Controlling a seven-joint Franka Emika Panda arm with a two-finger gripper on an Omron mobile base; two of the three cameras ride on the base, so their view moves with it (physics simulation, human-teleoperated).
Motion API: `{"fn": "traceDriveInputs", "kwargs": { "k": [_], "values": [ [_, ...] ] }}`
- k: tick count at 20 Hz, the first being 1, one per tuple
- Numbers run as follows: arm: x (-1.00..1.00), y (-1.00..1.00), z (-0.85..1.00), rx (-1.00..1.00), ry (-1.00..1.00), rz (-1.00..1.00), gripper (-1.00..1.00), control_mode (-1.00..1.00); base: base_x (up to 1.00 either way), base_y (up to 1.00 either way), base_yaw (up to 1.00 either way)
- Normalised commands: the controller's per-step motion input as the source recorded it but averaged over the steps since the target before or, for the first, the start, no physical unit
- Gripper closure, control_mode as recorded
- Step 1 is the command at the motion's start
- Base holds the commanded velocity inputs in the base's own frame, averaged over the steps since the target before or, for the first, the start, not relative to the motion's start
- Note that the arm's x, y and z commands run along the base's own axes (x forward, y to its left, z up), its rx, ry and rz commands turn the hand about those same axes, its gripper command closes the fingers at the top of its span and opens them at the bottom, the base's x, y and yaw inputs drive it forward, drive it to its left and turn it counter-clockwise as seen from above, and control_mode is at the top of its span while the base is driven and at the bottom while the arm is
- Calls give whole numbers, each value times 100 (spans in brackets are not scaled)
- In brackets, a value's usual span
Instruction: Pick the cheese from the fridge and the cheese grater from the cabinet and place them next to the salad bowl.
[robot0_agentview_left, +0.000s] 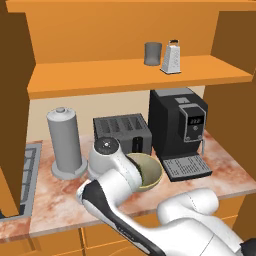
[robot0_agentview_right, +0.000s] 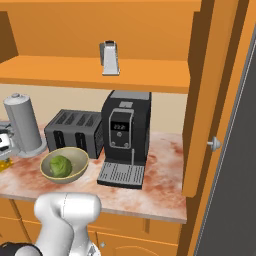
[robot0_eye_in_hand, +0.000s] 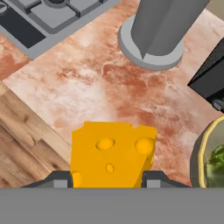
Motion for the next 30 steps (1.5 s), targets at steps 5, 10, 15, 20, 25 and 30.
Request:
{"fn": "traceDriveInputs", "kwargs": {
  "k": [5,10,15,20,25,30],
  "values": [
    [0,0,-30,7,-18,0,100,-100,0,0,0],
    [1,0,-22,13,-6,0,100,-100,0,0,0],
    [23,0,0,4,0,0,100,-100,0,0,0],
    [44,0,0,0,0,0,100,-100,0,0,0],
    [22,0,0,0,0,0,-100,-100,0,0,0],
    [1,0,14,0,0,0,-100,-100,0,0,0]
  ]
}}
